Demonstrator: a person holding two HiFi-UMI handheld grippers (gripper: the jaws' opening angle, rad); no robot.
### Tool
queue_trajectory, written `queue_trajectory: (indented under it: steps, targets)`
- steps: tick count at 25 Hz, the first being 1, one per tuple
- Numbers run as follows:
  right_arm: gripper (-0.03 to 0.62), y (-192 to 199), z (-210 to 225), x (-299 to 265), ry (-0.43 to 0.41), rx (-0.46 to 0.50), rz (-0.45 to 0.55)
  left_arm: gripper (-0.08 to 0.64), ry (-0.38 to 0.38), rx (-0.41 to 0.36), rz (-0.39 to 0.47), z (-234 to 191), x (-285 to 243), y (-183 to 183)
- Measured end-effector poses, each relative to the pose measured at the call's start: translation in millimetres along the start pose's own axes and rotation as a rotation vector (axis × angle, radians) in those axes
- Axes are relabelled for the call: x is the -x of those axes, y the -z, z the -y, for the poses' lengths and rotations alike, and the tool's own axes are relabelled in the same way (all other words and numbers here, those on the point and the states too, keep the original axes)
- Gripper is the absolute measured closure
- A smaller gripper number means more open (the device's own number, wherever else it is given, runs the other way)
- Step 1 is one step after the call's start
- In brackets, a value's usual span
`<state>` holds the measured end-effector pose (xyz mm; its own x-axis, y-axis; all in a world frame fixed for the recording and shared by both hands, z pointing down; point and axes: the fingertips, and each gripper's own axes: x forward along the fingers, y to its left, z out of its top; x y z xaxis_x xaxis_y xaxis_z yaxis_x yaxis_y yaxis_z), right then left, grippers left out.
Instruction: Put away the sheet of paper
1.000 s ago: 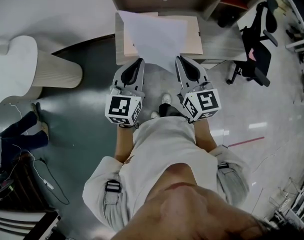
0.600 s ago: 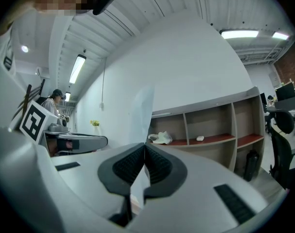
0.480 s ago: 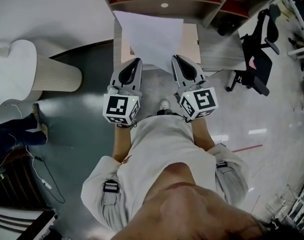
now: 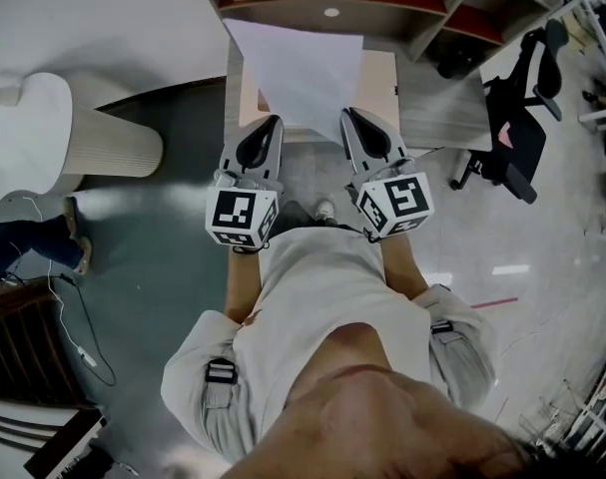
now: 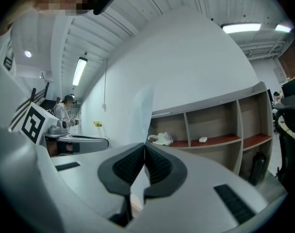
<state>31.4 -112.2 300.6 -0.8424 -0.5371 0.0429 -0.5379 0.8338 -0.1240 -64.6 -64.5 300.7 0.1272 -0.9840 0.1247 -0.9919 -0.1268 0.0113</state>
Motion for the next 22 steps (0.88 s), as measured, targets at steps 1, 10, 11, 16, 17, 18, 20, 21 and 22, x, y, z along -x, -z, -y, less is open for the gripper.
queue_trajectory:
  steps: [1, 10, 11, 16, 17, 18, 20, 21, 22]
  targets:
    - [0.574, 0.0, 1.6, -2.0, -0.003, -0.002, -0.002, 0.538, -0.005, -0.001, -0.002, -1.2, -2.4, -0.2]
    - [0.574, 1.9, 14.4, -17.3, 0.014, -0.007, -0.008, 0.538, -0.006, -0.018, -0.005, -13.4, -20.3, 0.0]
    - [0.574, 1.2, 16.0, -19.7, 0.018, -0.006, -0.006, 0.538, -0.002, -0.02, -0.003, -15.0, -23.7, -0.9]
    - [0.574, -1.3, 24.4, -35.8, 0.04, 0.004, -0.002, 0.538, 0.029, -0.029, 0.012, -24.9, -43.8, -5.9]
    - [0.574, -1.7, 26.5, -39.5, 0.045, 0.006, -0.002, 0.538, 0.036, -0.03, 0.014, -27.0, -48.0, -6.4]
    - [0.574, -2.2, 28.5, -43.3, 0.05, 0.007, -0.002, 0.538, 0.042, -0.031, 0.014, -29.2, -51.9, -6.9]
    - [0.574, -3.5, 31.8, -51.6, 0.059, 0.008, -0.002, 0.538, 0.056, -0.032, 0.013, -34.7, -59.5, -8.1]
    - [0.574, -3.8, 33.2, -56.2, 0.062, 0.008, -0.003, 0.538, 0.061, -0.033, 0.012, -38.1, -63.4, -8.4]
    - [0.574, -3.7, 34.7, -61.1, 0.065, 0.008, -0.005, 0.538, 0.066, -0.033, 0.01, -41.6, -67.6, -8.3]
